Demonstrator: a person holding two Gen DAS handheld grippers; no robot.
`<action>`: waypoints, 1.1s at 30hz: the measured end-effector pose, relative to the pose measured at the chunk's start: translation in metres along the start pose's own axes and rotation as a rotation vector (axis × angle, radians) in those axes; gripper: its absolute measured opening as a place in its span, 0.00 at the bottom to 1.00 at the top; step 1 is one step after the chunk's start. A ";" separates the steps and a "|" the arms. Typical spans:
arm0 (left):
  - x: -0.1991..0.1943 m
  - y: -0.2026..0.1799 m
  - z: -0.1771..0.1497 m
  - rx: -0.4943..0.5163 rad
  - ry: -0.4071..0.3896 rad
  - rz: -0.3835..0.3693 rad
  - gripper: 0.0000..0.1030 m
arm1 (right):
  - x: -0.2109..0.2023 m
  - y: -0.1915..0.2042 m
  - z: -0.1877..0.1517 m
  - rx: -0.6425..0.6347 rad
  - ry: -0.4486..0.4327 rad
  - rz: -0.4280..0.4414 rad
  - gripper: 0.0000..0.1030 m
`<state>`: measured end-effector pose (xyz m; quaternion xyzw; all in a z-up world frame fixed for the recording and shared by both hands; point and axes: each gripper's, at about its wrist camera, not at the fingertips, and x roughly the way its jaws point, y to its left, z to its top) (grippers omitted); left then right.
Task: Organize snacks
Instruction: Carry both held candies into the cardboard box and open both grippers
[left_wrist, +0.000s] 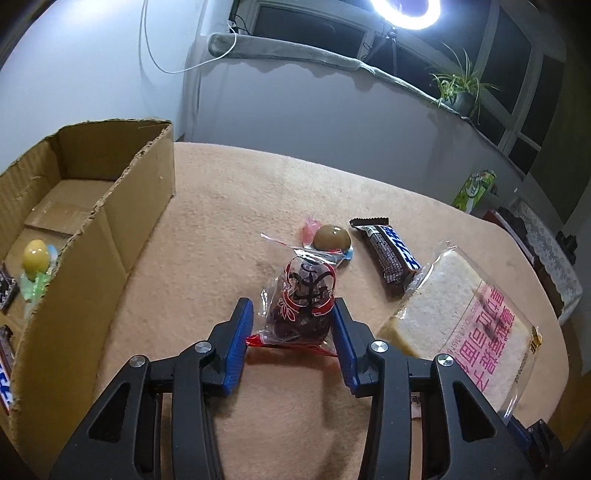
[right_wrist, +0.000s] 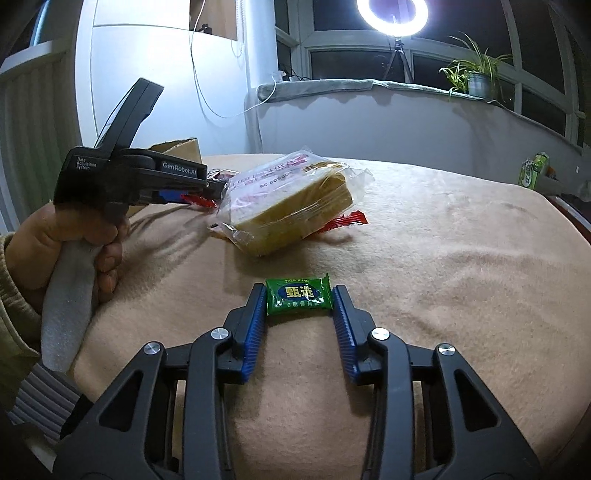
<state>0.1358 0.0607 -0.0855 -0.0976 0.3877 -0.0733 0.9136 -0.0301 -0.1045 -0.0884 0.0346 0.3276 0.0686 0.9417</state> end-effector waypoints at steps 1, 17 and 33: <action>0.001 0.002 0.001 -0.003 0.000 -0.002 0.40 | 0.000 -0.001 0.000 0.005 -0.002 0.002 0.36; -0.003 0.006 0.001 -0.031 -0.015 -0.002 0.40 | 0.000 -0.003 0.000 0.021 -0.006 0.007 0.36; -0.107 -0.009 -0.027 0.041 -0.240 -0.066 0.40 | -0.054 0.020 0.046 0.006 -0.166 -0.007 0.36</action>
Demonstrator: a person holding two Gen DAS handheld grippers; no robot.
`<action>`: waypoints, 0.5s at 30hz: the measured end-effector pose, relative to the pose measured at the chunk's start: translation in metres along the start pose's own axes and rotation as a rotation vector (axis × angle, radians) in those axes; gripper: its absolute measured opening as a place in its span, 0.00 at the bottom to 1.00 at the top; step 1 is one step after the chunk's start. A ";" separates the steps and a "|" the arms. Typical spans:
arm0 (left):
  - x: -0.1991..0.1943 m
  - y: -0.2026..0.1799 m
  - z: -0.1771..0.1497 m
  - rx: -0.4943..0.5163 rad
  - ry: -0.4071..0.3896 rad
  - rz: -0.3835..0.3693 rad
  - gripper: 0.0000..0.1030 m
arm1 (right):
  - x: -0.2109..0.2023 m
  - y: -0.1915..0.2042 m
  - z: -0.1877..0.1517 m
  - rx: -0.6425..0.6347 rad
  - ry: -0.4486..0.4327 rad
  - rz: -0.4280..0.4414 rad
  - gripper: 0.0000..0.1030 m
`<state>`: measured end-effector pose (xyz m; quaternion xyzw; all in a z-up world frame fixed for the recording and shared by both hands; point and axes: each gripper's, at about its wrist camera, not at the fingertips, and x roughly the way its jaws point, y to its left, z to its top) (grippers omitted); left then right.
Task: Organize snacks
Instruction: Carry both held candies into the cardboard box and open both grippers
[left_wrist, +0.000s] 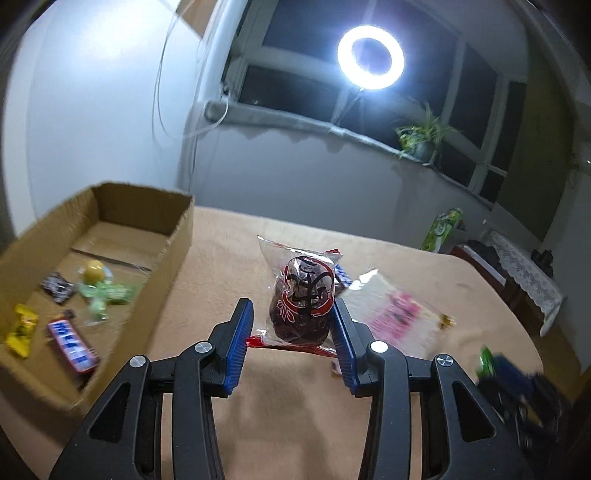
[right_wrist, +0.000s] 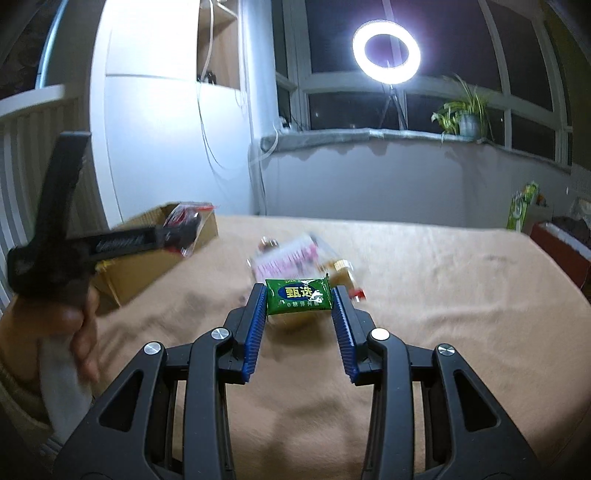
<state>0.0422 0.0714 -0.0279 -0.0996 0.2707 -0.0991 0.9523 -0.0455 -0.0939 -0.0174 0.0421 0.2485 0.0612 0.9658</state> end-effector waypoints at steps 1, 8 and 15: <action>-0.006 -0.001 0.001 0.010 -0.006 0.005 0.40 | -0.003 0.006 0.005 -0.010 -0.015 0.003 0.36; -0.058 -0.003 0.011 0.081 -0.089 0.056 0.40 | -0.003 0.037 0.033 -0.054 -0.060 0.036 0.36; -0.092 0.019 0.014 0.076 -0.164 0.085 0.40 | 0.011 0.082 0.054 -0.122 -0.079 0.074 0.36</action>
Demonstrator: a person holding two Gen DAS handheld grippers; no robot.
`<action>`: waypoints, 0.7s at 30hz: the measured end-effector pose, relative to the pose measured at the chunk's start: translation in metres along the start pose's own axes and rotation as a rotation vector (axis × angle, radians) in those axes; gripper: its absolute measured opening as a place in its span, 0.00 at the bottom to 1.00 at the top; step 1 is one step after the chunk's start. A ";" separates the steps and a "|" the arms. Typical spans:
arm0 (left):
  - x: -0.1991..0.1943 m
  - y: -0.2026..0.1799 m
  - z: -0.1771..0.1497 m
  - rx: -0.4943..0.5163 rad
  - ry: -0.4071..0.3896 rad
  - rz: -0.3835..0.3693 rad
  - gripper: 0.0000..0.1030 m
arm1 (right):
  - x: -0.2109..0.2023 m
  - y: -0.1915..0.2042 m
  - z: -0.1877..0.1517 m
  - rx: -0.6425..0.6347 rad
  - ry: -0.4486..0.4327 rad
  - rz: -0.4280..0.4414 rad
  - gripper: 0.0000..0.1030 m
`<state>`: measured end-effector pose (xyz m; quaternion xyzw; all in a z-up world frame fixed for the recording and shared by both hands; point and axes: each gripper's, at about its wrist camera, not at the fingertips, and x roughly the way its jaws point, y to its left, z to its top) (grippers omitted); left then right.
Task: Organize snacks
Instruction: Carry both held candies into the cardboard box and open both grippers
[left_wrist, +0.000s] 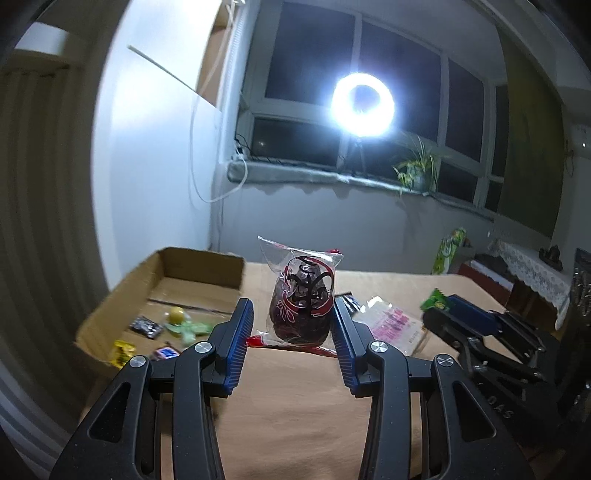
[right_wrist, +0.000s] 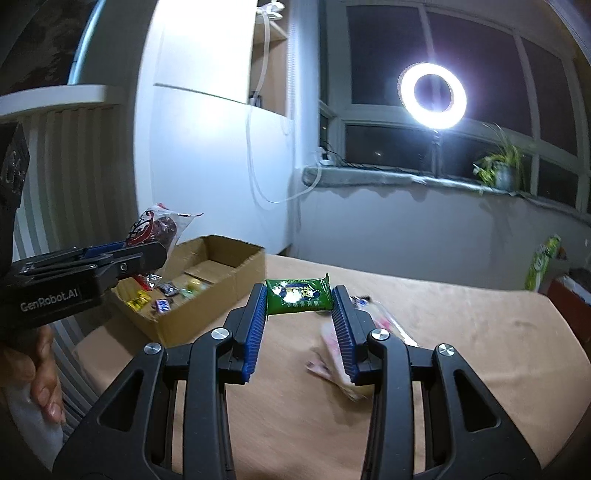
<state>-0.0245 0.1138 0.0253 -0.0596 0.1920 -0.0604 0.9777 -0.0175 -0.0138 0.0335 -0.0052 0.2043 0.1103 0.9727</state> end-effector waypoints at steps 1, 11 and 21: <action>-0.002 0.005 0.001 -0.005 -0.008 0.006 0.40 | 0.003 0.010 0.004 -0.013 -0.001 0.009 0.36; -0.005 0.053 -0.004 -0.075 -0.021 0.059 0.40 | 0.043 0.066 0.018 -0.071 0.021 0.093 0.36; 0.018 0.116 -0.018 -0.175 0.034 0.172 0.40 | 0.104 0.112 0.024 -0.099 0.065 0.214 0.36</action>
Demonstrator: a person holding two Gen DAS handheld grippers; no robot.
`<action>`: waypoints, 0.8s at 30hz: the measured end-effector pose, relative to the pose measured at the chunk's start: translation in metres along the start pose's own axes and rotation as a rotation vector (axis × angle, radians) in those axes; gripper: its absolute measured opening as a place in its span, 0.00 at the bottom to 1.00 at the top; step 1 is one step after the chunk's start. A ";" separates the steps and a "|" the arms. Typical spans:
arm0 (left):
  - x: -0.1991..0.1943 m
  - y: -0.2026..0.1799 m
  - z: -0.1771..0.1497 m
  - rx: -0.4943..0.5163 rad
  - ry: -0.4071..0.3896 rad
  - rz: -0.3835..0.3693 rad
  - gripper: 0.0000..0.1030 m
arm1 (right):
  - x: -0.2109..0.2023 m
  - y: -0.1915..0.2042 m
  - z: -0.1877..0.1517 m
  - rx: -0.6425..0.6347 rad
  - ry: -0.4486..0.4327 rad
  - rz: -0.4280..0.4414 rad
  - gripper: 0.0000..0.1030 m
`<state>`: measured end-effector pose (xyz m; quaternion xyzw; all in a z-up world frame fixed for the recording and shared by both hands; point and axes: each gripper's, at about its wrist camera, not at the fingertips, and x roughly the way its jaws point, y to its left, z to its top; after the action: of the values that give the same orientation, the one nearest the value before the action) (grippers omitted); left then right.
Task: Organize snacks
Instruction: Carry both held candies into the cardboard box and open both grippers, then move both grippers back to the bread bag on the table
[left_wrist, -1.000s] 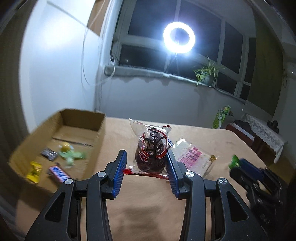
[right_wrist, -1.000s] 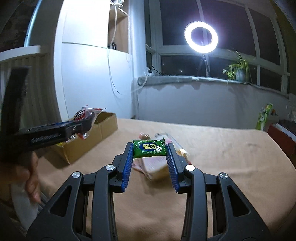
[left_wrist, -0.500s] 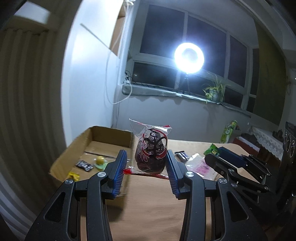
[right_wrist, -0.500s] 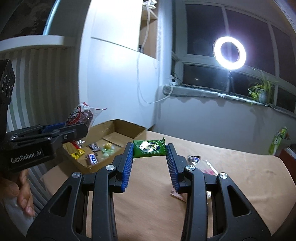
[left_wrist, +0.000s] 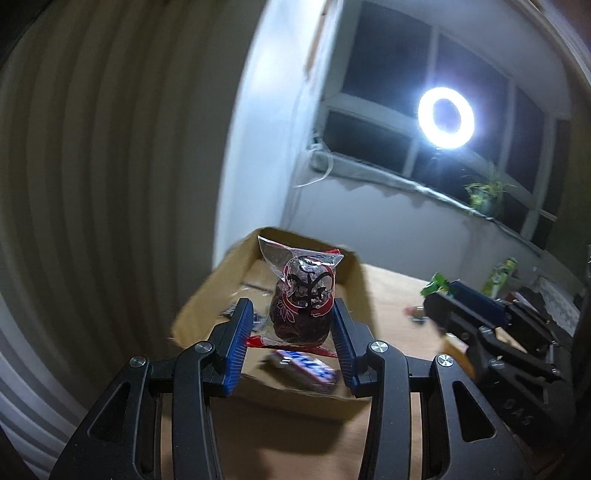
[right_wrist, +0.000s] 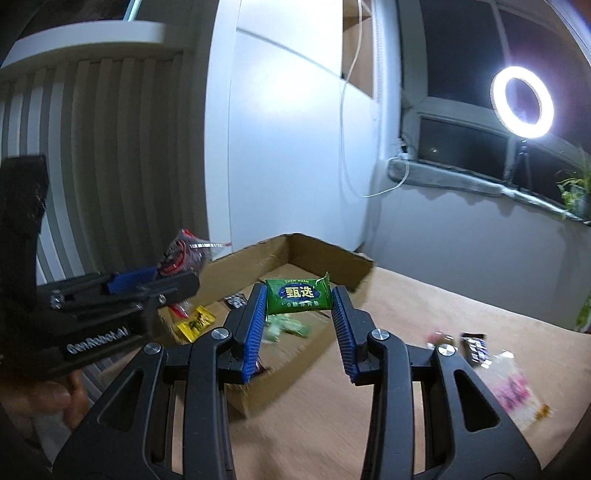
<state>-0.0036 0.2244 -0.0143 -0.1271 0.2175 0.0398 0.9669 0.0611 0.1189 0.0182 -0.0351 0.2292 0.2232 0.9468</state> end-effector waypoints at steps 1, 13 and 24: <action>0.004 0.004 -0.001 -0.006 0.009 0.009 0.40 | 0.009 0.001 0.001 0.001 0.006 0.014 0.36; 0.045 0.013 -0.005 -0.026 0.094 0.056 0.51 | 0.063 -0.003 0.007 0.026 0.048 0.103 0.52; 0.030 0.009 -0.001 -0.017 0.049 0.086 0.73 | 0.032 -0.023 -0.013 0.075 0.037 0.073 0.61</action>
<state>0.0216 0.2329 -0.0301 -0.1269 0.2462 0.0800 0.9575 0.0913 0.1087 -0.0082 0.0049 0.2560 0.2481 0.9343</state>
